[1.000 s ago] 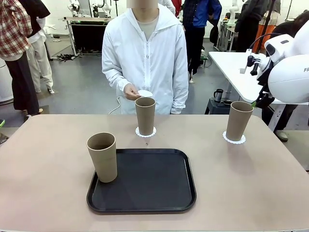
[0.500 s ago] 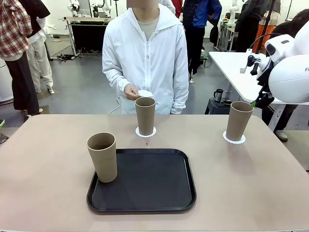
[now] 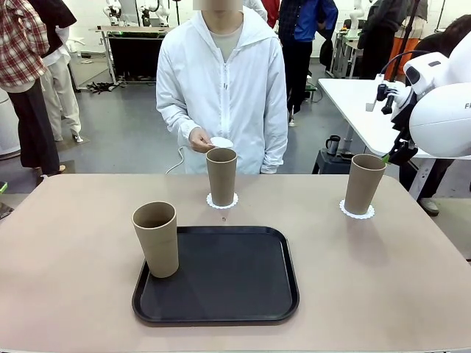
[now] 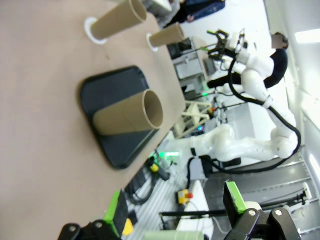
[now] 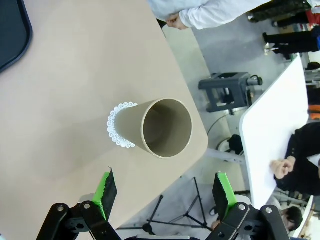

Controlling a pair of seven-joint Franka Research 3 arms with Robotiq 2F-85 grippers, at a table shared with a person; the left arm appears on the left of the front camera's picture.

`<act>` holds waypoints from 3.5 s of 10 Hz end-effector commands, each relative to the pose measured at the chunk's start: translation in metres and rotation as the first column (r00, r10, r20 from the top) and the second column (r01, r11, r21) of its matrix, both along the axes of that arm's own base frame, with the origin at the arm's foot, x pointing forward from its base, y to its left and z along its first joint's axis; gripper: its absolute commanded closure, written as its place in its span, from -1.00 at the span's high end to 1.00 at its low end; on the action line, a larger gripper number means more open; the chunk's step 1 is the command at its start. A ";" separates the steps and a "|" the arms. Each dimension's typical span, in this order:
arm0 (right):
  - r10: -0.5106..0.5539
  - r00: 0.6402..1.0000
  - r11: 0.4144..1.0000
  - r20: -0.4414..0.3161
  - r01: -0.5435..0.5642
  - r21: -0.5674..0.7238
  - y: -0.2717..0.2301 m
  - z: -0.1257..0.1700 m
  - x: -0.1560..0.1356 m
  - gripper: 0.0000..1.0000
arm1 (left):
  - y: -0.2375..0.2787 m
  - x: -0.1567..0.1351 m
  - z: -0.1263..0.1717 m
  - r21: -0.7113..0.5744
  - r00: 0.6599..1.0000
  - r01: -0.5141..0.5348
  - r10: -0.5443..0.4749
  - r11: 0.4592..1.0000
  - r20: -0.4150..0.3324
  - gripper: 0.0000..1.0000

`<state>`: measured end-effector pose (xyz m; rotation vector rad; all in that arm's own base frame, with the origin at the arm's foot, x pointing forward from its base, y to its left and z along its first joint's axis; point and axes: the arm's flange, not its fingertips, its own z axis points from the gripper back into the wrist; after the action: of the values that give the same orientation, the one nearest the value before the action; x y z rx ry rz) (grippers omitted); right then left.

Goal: Place coasters on the table and set cups on them.
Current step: Take one Reusable plastic cup from the Flat Tray and place it on a coaster set by the human.

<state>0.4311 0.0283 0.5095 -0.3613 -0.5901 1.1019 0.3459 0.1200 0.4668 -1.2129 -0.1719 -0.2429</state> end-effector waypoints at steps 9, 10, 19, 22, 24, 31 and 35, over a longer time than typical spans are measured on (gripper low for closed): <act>-0.493 0.753 0.856 -0.436 0.508 -0.091 -0.043 0.085 -0.052 1.00 | 0.001 -0.001 0.002 -0.007 1.000 -0.002 0.002 1.000 0.007 1.00; -0.503 0.716 0.850 -0.484 0.511 -0.127 -0.047 0.081 -0.062 1.00 | 0.001 -0.001 0.002 -0.007 1.000 -0.002 0.002 1.000 0.007 1.00; -0.244 0.570 0.723 -0.784 0.646 0.244 -0.082 0.051 -0.055 1.00 | 0.001 -0.001 0.002 -0.007 1.000 -0.002 0.002 1.000 0.007 1.00; 0.048 0.354 0.442 -0.934 0.831 0.338 -0.135 0.028 -0.029 1.00 | 0.001 -0.001 0.002 -0.007 1.000 -0.002 0.002 1.000 0.007 1.00; 0.181 0.323 0.304 -0.929 0.880 0.365 -0.178 -0.009 -0.022 1.00 | 0.001 -0.001 0.002 -0.007 1.000 -0.002 0.002 1.000 0.007 1.00; 0.268 0.418 -0.004 -0.868 0.901 0.433 -0.298 -0.043 -0.018 1.00 | 0.001 -0.001 0.002 -0.007 1.000 -0.002 0.002 1.000 0.007 1.00; 0.273 0.384 -0.012 -0.882 0.918 0.397 -0.322 -0.049 -0.020 1.00 | 0.001 -0.001 0.002 -0.007 1.000 -0.002 0.002 1.000 0.007 1.00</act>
<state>0.4066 -0.2873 0.4586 1.2132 -0.1221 -0.1608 0.3458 0.1203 0.4668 -1.2131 -0.1721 -0.2423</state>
